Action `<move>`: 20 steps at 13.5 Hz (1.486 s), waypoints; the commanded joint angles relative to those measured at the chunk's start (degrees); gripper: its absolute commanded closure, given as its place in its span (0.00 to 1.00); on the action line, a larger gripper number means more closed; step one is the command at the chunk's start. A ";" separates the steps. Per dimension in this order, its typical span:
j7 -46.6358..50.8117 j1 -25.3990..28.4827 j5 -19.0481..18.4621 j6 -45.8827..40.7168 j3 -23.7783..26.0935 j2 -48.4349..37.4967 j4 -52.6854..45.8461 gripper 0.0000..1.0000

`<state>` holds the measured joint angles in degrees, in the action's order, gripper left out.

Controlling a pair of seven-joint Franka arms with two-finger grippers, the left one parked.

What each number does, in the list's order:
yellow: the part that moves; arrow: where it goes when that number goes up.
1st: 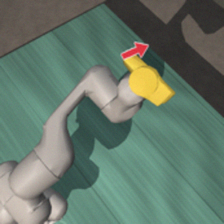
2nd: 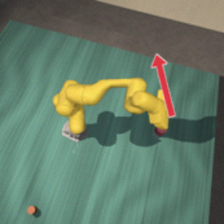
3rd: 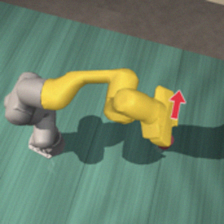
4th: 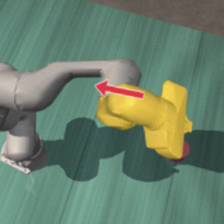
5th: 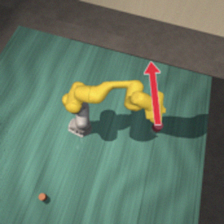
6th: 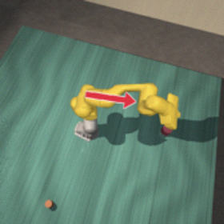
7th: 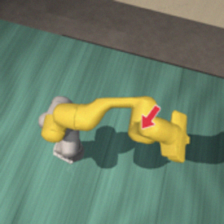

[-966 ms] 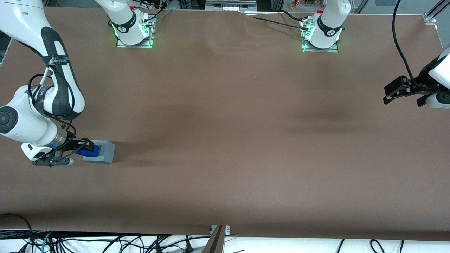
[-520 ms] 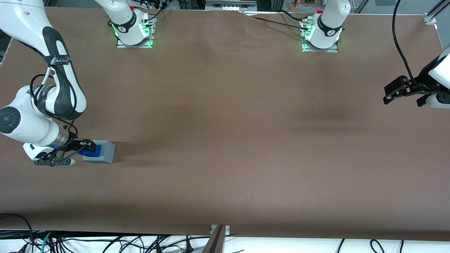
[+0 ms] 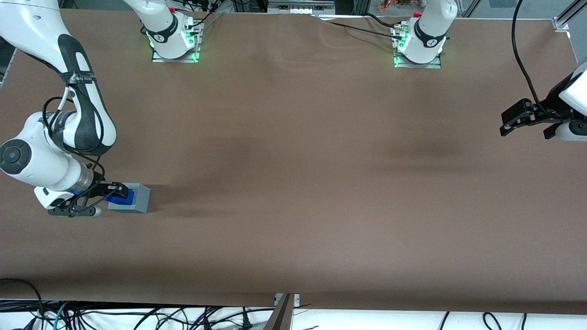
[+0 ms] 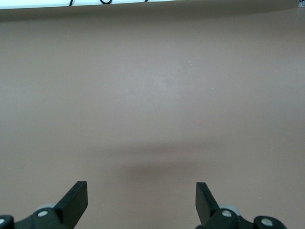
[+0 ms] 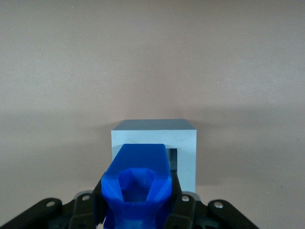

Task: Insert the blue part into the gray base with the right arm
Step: 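Lower the blue block into the gray base's square hole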

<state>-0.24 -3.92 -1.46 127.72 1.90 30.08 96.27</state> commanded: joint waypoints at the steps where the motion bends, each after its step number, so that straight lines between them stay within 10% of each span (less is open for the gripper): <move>1: 0.94 -0.13 -0.74 0.95 0.48 -0.20 2.69 0.94; 20: -3.54 -0.66 -2.58 2.18 -0.40 -1.60 4.80 0.94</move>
<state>-3.00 -4.19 -2.68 128.14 1.63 28.71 98.40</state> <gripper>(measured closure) 0.498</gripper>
